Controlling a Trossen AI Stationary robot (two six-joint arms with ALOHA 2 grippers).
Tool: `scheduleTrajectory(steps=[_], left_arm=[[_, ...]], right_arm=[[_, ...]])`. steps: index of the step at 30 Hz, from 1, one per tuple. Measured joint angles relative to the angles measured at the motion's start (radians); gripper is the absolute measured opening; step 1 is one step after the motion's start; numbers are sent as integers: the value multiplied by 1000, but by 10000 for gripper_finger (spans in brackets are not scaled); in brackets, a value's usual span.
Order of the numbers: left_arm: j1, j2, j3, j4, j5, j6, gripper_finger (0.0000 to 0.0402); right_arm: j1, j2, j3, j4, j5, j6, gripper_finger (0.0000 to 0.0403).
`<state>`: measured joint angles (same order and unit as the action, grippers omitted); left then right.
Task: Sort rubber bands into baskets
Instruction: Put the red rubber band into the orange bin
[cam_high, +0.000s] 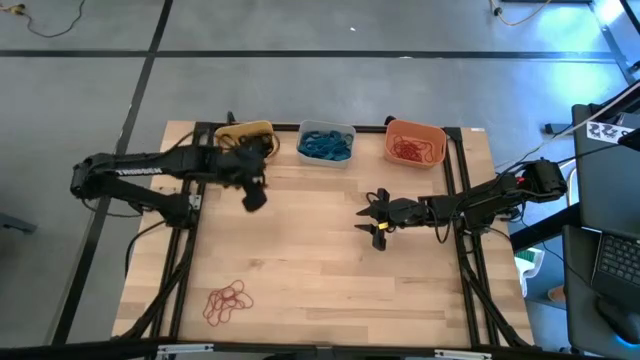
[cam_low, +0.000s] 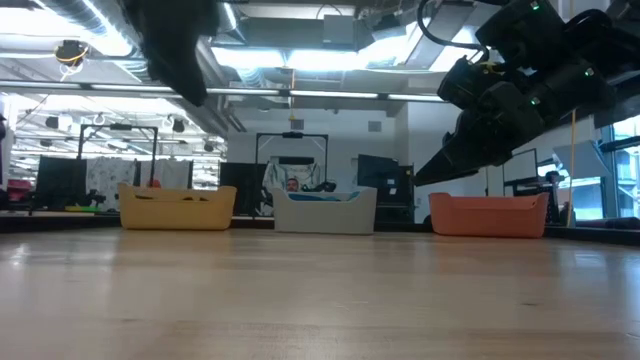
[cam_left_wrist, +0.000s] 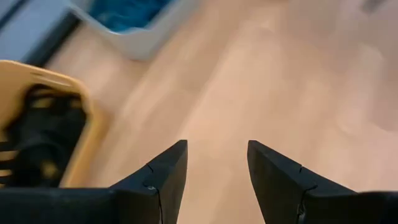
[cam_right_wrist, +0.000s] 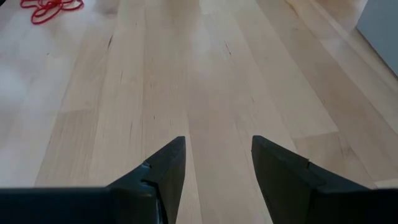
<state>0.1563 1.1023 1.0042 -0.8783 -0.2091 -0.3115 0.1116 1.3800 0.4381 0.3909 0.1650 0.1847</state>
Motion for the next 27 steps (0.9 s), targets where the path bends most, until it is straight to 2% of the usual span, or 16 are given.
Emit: scheduleTrajectory(steps=[12,23,27], left_arm=[[-365,36,0,5,3,-284,166],[-603,198,-1,16,2,-460,166],[-675,267,-1,112,3,-496,166]], right_arm=[[-1,0,0,1,0,2,183],[-1,0,0,3,0,1,183],[-1,0,0,3,0,1,183]])
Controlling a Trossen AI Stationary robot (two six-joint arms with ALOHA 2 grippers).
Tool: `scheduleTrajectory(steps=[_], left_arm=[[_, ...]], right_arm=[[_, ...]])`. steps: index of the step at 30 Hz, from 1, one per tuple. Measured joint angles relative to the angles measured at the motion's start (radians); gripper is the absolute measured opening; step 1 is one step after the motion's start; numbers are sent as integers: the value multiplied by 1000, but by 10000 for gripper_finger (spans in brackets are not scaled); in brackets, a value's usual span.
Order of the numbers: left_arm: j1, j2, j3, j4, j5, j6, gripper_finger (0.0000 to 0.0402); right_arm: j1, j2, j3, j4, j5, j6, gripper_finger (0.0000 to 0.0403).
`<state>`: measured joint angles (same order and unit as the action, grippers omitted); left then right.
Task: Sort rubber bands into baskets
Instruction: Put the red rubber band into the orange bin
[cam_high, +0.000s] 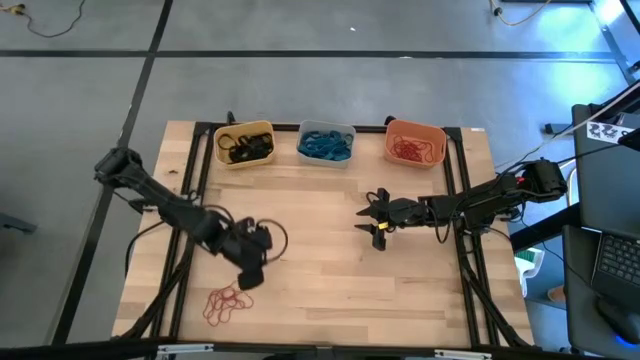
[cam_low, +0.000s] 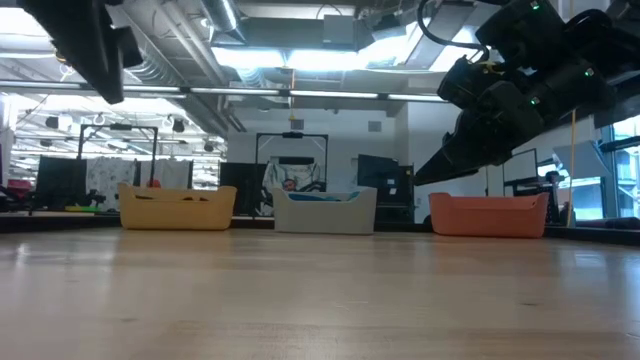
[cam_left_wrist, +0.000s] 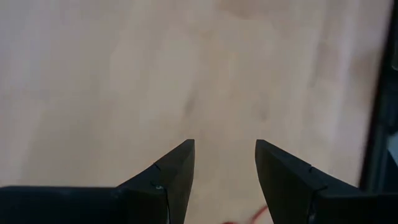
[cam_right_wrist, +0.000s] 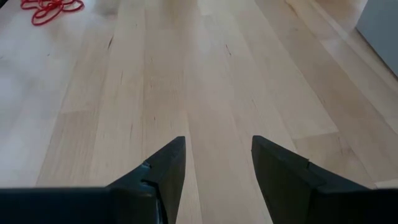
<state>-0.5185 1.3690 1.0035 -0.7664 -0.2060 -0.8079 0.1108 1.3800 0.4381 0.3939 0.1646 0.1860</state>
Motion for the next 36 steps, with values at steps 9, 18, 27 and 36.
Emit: scheduleTrajectory(steps=[9,18,27,36], left_arm=[[-135,146,0,102,3,81,166],[-203,263,0,105,88,55,166],[-244,342,0,101,144,-1,166],[-261,392,0,35,201,-3,136]], right_arm=[[0,0,0,0,3,0,183],[0,0,0,-1,8,0,183],[1,0,0,0,8,0,183],[1,0,0,0,8,0,183]])
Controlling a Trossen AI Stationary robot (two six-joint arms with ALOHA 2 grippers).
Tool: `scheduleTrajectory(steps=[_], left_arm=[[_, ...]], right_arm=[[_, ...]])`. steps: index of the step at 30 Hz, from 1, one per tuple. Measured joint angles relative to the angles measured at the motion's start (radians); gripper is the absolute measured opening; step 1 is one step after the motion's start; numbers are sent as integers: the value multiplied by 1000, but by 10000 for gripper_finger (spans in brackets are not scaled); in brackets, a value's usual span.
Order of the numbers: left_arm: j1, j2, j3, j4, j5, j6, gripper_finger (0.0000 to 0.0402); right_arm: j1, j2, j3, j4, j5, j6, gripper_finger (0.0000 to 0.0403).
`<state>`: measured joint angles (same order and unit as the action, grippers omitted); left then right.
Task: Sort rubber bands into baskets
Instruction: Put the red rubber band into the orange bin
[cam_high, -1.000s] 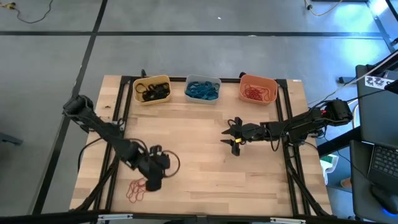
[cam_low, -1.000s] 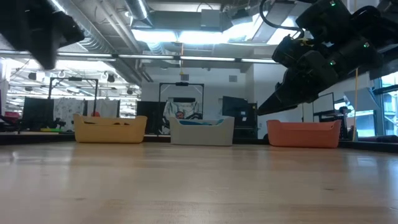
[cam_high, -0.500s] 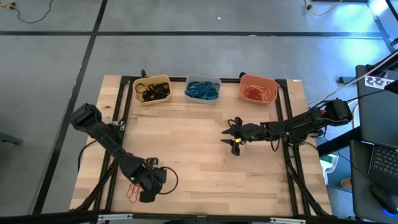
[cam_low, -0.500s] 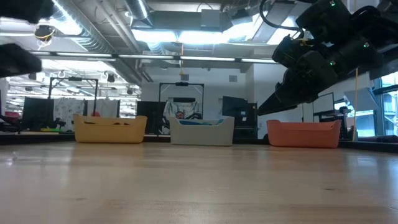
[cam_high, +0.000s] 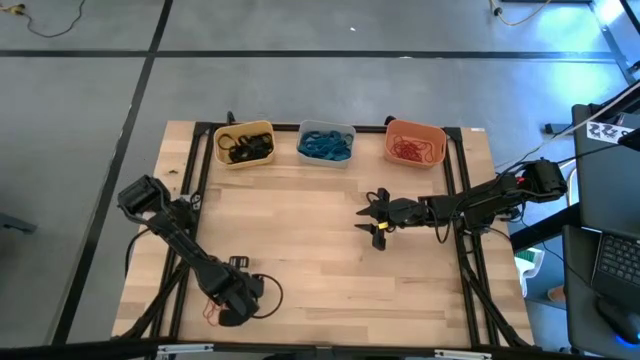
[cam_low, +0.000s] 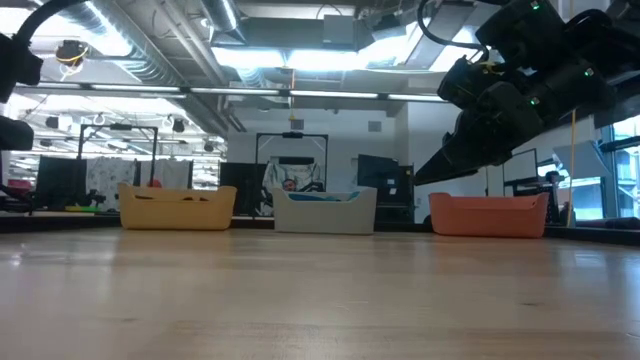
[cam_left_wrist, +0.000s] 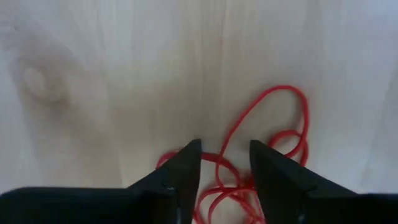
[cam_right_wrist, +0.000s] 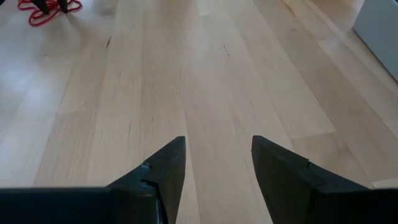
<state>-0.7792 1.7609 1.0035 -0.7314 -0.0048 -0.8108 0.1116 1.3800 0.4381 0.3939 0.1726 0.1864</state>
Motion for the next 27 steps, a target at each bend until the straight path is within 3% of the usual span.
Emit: scheduleTrajectory(steps=[11,18,27], left_arm=[[3,2,0,-16,-6,10,10],[24,-19,12,-15,-41,24,4],[89,-148,79,-11,-309,153,3]], right_arm=[[0,0,0,0,0,0,183],[0,0,0,0,0,0,183],[-1,0,0,18,0,0,183]])
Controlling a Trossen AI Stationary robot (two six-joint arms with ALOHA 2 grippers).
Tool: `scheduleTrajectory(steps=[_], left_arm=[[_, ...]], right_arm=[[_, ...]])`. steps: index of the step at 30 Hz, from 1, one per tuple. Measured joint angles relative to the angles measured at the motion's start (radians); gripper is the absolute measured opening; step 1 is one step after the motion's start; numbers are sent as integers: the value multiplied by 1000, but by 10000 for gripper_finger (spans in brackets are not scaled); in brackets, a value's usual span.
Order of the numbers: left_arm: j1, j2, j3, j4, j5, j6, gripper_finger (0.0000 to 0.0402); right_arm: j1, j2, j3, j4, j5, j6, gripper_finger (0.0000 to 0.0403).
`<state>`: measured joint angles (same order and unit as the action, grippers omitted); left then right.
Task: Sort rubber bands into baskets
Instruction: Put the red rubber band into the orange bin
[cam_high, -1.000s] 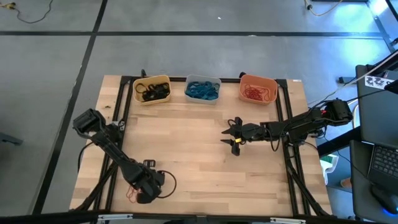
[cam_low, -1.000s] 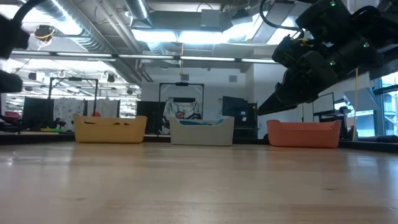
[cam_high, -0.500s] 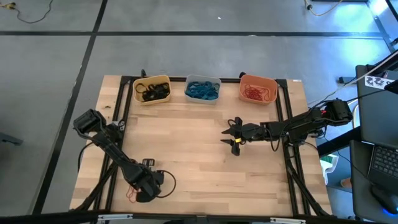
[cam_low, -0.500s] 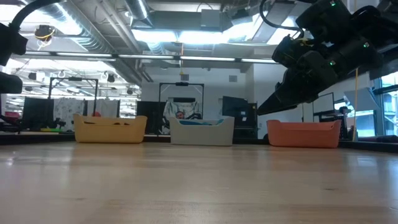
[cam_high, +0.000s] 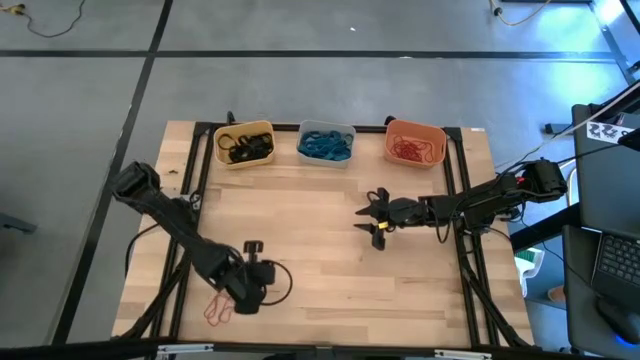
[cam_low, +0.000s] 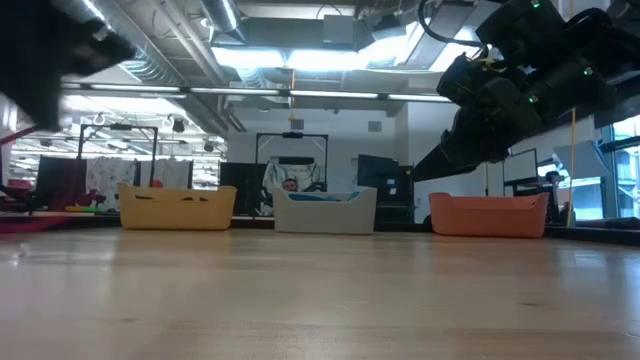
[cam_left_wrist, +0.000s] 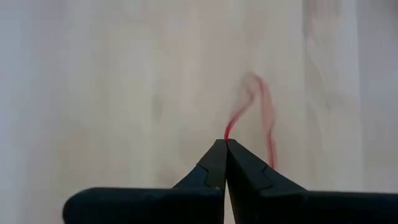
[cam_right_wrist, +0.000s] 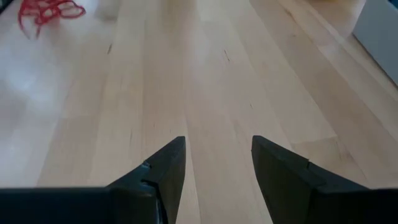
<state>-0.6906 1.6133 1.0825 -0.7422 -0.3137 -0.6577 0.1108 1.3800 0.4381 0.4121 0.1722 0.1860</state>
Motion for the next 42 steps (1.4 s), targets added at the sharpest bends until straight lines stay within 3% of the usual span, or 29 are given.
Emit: scheduleTrajectory(steps=[6,13,19,25,29,33,42], left_arm=[[50,-72,20,15,-214,91,6],[118,-89,20,150,-380,277,4],[215,-83,20,249,-388,381,3],[289,-73,20,405,-386,516,7],[338,-52,20,526,-383,629,9],[386,-14,20,627,-312,714,9],[440,73,19,777,-268,776,10]], right_arm=[[0,0,0,69,0,-1,183],[0,0,0,124,0,20,188],[0,0,0,169,-79,27,252],[1,0,0,248,-87,21,313],[1,0,1,313,-122,11,317],[2,0,17,331,-155,-15,307],[1,26,94,330,-179,-57,281]])
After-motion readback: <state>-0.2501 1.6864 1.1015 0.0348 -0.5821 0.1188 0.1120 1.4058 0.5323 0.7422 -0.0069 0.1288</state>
